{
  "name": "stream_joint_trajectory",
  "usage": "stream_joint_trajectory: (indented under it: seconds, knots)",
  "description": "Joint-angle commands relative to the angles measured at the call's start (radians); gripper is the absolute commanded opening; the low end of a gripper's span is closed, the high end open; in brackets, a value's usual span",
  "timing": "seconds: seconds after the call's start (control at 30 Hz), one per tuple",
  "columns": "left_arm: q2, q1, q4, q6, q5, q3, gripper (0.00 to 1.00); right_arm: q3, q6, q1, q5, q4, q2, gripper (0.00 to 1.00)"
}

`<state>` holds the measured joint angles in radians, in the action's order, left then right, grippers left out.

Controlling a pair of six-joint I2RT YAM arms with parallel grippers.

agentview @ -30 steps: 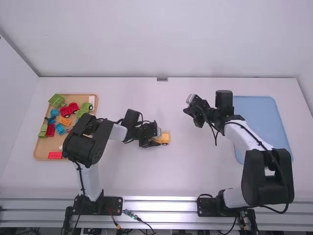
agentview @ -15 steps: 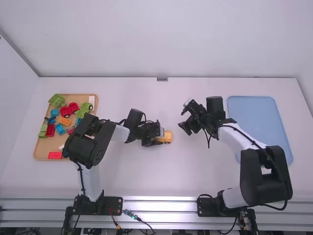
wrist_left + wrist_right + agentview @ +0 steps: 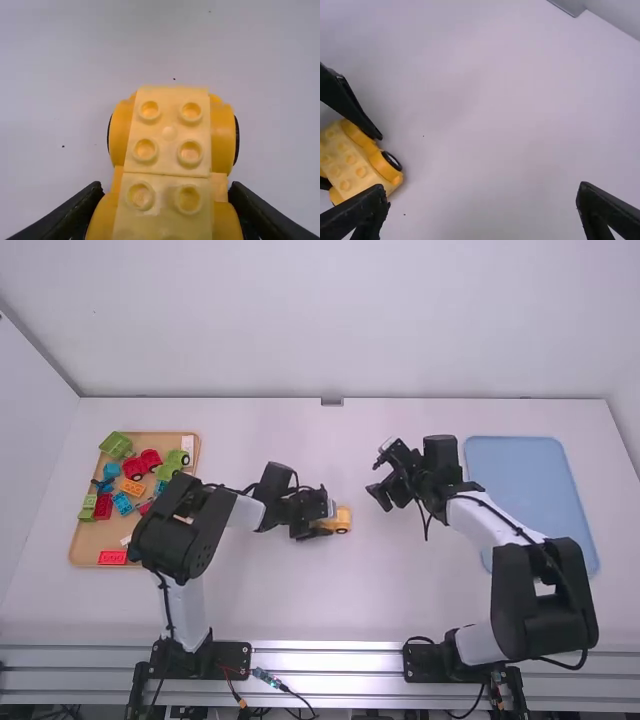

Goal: Assemble lego blocks to make yellow taxi

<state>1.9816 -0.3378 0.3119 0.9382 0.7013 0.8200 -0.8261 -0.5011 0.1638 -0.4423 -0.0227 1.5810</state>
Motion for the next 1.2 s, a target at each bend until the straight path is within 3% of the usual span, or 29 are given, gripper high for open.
stream_joint_trajectory:
  seconds: [0.0,0.13,0.23,0.43,0.7,0.8,0.9,0.93,1.07,1.17]
  knots:
    - [0.009,0.003,-0.023,0.023,-0.093,-0.013,0.75,0.001,0.007,-0.008,-0.005,0.002,0.0,0.99]
    - [0.009,0.003,-0.023,0.023,-0.093,-0.013,0.84,0.001,0.008,-0.006,-0.005,0.001,0.0,0.99]
    - [0.009,0.005,-0.025,0.023,-0.095,-0.013,0.99,0.001,0.004,-0.006,-0.005,0.001,0.0,0.99]
    - [-0.049,0.012,-0.101,0.019,-0.236,-0.013,0.99,0.001,0.005,-0.008,-0.002,-0.004,0.0,0.99]
    - [-0.389,0.077,-0.391,0.091,-0.564,-0.013,0.99,-0.011,0.034,-0.008,0.02,-0.053,0.0,0.99]
    - [-0.529,0.184,-0.441,0.074,-0.612,-0.01,0.99,-0.029,0.033,-0.008,0.021,-0.049,0.0,0.99]
    - [-0.623,0.392,-0.512,-0.011,-0.521,0.031,0.99,-0.051,0.034,-0.008,0.023,-0.051,0.0,0.99]
    - [-0.624,0.403,-0.515,-0.016,-0.515,0.034,0.99,-0.053,0.034,-0.008,0.023,-0.051,0.0,0.99]
    - [-0.599,0.652,-0.573,-0.199,-0.421,0.134,0.99,-0.08,0.034,-0.005,0.025,-0.048,0.0,0.99]
    - [-0.518,0.733,-0.638,-0.381,-0.451,0.231,1.0,-0.098,0.034,-0.011,0.023,-0.039,0.0,0.99]
